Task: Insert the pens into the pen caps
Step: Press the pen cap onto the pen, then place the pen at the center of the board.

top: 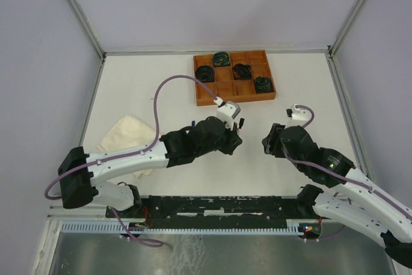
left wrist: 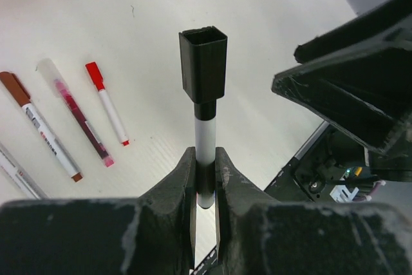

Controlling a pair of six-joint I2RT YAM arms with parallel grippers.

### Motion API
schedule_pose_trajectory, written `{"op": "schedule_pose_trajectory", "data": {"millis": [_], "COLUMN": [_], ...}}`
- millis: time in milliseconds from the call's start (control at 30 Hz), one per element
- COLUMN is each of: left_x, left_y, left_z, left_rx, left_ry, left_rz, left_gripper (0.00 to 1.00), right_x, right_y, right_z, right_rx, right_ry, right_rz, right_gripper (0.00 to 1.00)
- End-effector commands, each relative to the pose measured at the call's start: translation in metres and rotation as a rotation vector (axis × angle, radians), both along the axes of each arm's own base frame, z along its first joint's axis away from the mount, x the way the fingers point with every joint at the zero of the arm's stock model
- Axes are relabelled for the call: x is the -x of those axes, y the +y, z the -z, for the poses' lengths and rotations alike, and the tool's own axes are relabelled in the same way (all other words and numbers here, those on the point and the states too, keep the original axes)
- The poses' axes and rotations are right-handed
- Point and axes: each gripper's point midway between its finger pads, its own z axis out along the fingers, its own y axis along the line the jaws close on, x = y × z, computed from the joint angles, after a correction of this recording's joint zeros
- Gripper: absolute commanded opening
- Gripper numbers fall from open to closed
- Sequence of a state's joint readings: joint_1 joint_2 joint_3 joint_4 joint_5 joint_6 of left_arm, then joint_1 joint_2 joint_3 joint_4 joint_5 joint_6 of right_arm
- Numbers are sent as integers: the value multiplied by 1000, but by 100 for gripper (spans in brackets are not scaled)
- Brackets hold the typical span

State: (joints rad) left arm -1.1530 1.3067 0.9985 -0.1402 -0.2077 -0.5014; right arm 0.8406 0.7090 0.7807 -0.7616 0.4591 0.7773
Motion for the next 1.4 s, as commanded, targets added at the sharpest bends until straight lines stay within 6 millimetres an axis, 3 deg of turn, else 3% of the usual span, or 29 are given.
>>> {"op": "schedule_pose_trajectory", "data": {"millis": [0,200,467,867,1167,1367], "left_x": [-4,-15,-27,-44,-65,-69], "left_y": [-24,-49,-69,-58,-48,-46], "left_z": [13,47,85,138,160,173], "left_rx": [-35,-102,-224,-398,-465,-482], "left_ry": [79,139,204,251,274,314], "left_rz": [4,-21,-61,-155,-185,-184], "left_gripper": [3,3,3,3,3,3], "right_x": [0,8,20,29,34,33], "right_y": [-7,-35,-47,-53,-52,-53], "right_z": [-13,-22,-17,-14,-2,3], "right_rx": [-118,-142,-183,-193,-145,-137], "right_ry": [-66,-117,-104,-74,-27,-24], "right_rz": [70,147,182,187,166,177], "right_gripper": [59,62,62,66,67,66]}}
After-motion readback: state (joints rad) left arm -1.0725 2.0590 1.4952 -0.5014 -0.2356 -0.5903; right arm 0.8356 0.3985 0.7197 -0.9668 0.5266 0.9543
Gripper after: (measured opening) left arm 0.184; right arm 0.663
